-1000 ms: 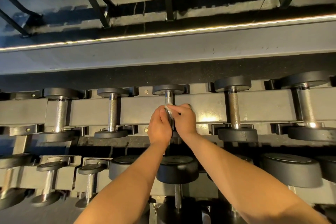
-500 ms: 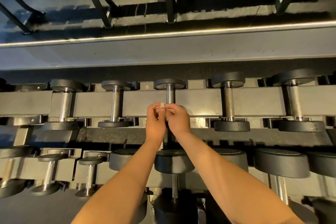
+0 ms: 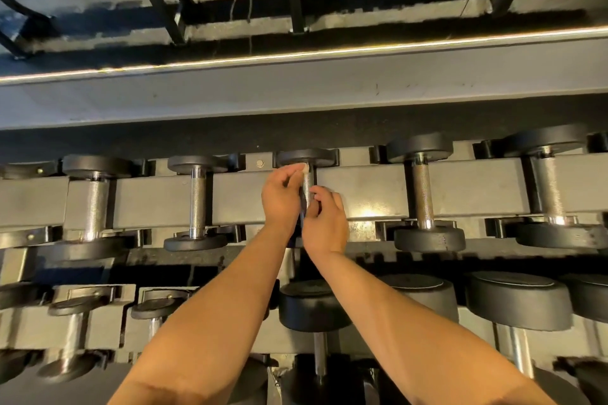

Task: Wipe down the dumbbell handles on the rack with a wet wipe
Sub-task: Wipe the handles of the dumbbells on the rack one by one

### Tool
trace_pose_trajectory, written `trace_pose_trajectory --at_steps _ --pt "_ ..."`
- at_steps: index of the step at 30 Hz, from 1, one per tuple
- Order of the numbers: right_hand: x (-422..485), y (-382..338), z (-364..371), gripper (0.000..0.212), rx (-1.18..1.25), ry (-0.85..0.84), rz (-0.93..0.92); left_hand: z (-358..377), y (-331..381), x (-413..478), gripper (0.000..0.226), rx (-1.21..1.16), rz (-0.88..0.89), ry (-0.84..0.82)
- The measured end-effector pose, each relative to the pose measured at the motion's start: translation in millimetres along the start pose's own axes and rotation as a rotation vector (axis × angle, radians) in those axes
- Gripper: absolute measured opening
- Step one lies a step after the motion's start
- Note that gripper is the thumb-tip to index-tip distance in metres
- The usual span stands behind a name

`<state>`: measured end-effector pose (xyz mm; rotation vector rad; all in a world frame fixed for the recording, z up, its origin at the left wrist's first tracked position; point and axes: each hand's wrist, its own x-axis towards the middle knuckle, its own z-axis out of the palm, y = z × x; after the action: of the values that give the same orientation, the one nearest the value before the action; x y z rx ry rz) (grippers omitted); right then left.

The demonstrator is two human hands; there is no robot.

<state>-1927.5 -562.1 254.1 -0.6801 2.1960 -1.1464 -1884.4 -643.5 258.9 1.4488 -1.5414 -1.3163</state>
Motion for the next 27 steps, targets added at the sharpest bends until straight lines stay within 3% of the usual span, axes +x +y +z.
trace_pose_trajectory --at_steps 2,8,12,16,27 --pt "1.3 0.9 0.0 0.028 0.012 0.000 0.017 1.7 0.5 -5.3 0.019 -0.042 -0.016 -0.019" --pt "-0.8 -0.4 -2.7 0.024 0.091 0.013 0.066 -16.9 -10.8 -24.1 0.019 0.167 0.021 -0.111" --pt "-0.3 0.4 -0.2 0.027 0.111 0.040 0.100 -15.4 -7.8 -11.6 0.018 0.104 0.050 -0.067" --pt "1.9 2.9 4.1 0.029 0.117 0.075 0.104 -0.7 1.4 9.0 0.013 0.029 -0.020 -0.003" --pt "3.6 4.1 2.6 0.026 0.154 0.070 0.117 -22.4 -26.0 -35.5 0.015 0.087 -0.173 -0.165"
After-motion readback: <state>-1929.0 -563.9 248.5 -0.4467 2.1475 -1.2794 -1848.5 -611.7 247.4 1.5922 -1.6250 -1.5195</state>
